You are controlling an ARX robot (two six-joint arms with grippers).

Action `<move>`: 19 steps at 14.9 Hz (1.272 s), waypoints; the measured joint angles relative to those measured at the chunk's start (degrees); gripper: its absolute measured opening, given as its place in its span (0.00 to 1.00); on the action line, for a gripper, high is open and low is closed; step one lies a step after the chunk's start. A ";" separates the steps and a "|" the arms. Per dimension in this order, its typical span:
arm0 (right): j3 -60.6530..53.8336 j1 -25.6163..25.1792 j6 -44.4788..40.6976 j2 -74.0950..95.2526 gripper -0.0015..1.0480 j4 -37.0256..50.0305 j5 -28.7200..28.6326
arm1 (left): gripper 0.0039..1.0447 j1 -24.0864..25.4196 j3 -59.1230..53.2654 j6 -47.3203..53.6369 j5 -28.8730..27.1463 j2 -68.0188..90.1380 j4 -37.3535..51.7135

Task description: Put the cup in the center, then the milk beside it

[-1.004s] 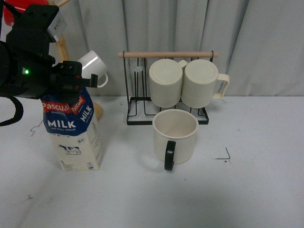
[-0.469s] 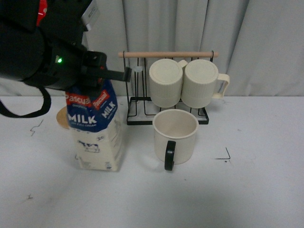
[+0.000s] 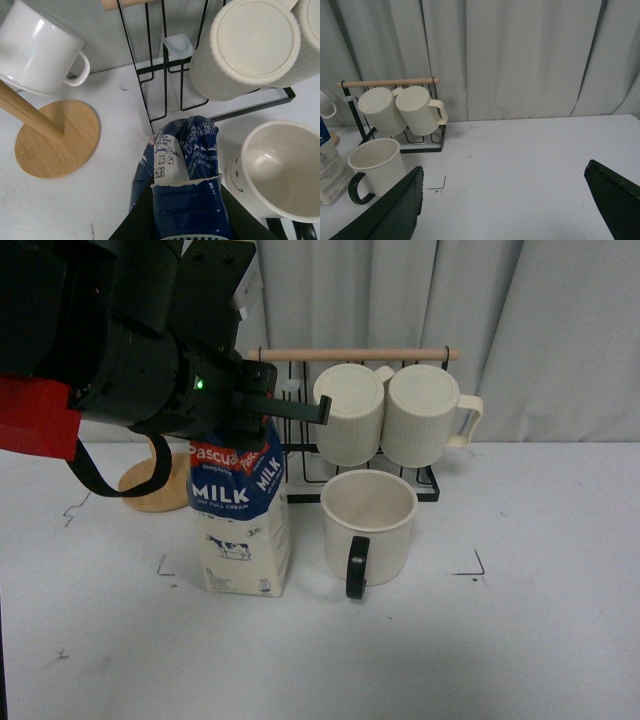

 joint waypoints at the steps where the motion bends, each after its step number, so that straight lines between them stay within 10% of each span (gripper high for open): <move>1: 0.00 0.00 0.00 0.00 0.94 0.00 0.00 | 0.18 -0.17 0.00 0.00 -0.55 0.35 0.42; 12: 0.00 0.00 0.00 0.00 0.94 0.00 0.00 | 0.18 -3.26 0.63 -1.51 -2.56 3.19 4.15; 19: 0.00 0.00 0.00 0.00 0.94 0.00 0.00 | 0.87 -3.76 0.48 -7.61 0.33 -3.78 2.49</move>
